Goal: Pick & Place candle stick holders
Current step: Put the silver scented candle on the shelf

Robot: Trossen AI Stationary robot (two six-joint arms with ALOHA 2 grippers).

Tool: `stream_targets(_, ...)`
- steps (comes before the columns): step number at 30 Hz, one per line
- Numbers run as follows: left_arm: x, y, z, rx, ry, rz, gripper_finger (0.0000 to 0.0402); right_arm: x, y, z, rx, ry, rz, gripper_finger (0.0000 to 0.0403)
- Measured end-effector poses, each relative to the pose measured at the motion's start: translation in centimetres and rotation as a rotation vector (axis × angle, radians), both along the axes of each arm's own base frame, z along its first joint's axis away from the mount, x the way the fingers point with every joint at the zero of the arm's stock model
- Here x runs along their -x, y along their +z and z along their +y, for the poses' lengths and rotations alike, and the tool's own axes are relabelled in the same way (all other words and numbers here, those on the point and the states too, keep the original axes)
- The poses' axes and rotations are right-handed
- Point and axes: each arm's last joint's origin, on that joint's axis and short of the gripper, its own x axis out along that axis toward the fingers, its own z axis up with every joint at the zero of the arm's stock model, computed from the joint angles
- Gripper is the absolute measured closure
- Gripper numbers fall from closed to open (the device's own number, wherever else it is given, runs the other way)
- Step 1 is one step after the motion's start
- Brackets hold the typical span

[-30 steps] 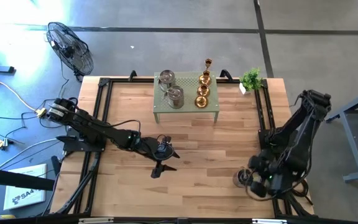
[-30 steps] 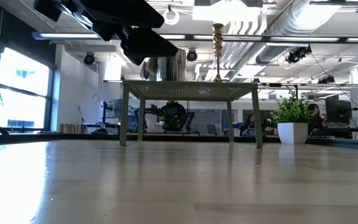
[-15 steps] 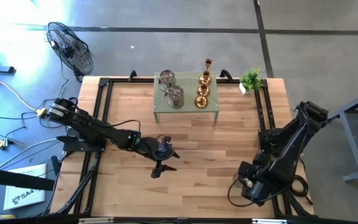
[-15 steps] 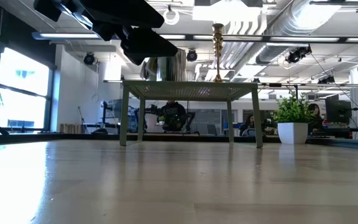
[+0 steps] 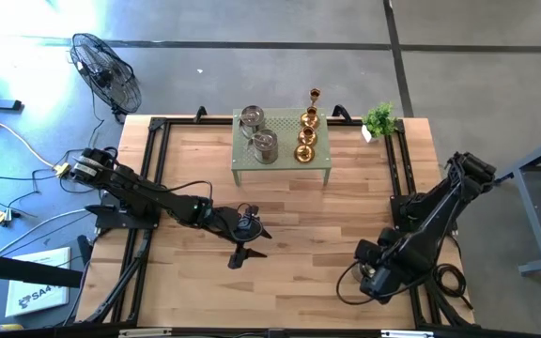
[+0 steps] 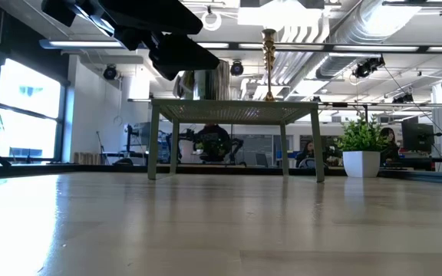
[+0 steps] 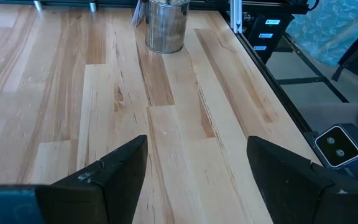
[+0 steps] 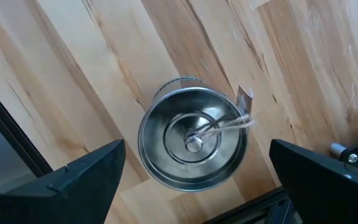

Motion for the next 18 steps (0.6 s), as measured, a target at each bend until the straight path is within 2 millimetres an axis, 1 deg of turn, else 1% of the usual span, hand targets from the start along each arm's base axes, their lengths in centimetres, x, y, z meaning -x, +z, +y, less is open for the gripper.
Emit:
stream_targets(9,0.0,0.0,0.0,0.0,0.0,0.0,0.0131,0.0,-0.3,0.2,-0.008,-0.022,-0.008,0.001)
stream_targets(13,0.0,0.0,0.0,0.0,0.0,0.0,0.0131,0.4,-2.1,-0.1,-0.02,-0.023,0.047,0.0011)
stream_targets(18,0.0,0.0,0.0,0.0,0.0,0.0,0.0131,0.5,-4.2,-0.2,-0.083,-0.015,0.035,0.0011)
